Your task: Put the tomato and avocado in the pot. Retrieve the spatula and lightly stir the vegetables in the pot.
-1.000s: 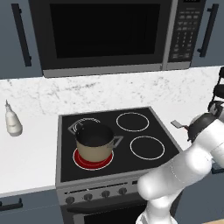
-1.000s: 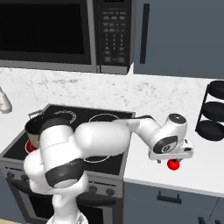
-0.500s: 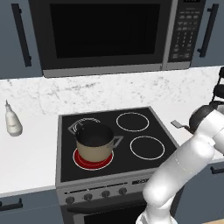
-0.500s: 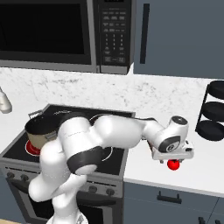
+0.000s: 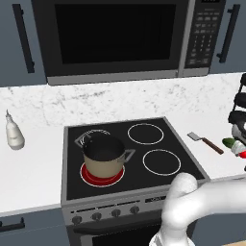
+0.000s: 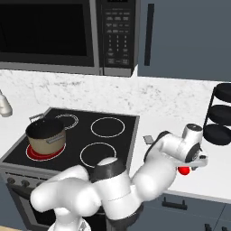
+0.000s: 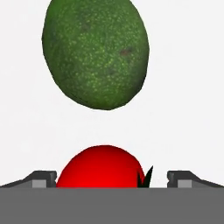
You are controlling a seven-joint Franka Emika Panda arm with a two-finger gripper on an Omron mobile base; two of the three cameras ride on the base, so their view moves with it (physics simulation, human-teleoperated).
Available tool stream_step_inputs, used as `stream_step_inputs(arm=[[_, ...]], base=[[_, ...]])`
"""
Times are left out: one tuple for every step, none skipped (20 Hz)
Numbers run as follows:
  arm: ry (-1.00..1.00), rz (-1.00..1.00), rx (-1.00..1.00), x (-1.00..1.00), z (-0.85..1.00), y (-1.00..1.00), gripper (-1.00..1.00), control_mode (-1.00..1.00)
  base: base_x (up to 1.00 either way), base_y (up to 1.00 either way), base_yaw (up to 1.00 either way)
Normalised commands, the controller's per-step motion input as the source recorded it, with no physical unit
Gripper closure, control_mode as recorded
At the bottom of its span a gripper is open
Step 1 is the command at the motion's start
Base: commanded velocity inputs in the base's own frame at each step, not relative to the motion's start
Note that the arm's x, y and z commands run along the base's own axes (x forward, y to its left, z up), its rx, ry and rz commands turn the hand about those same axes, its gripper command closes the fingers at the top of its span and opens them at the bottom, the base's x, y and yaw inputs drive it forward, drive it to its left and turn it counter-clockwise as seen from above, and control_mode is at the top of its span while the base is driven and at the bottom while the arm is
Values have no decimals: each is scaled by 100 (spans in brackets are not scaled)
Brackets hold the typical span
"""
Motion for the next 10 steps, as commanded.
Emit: stream_step_inputs(arm=[[0,0,0,0,-49,0,100,-100],[0,1,0,0,-47,0,100,-100],[0,0,0,-4,-28,0,100,-100],[0,0,0,-12,-17,0,100,-100],[-1,0,0,-25,-3,6,100,-100],[-3,0,0,-35,0,12,100,-100],[-6,0,0,-51,0,24,100,-100],[-12,0,-2,-66,5,38,100,-100],[-16,0,-4,-86,18,47,100,-100],[-23,0,-3,-100,31,45,100,-100]], base=[[0,0,0],[0,0,0],[0,0,0],[0,0,0],[0,0,0],[0,0,0],[0,0,0],[0,0,0],[0,0,0],[0,0,0]])
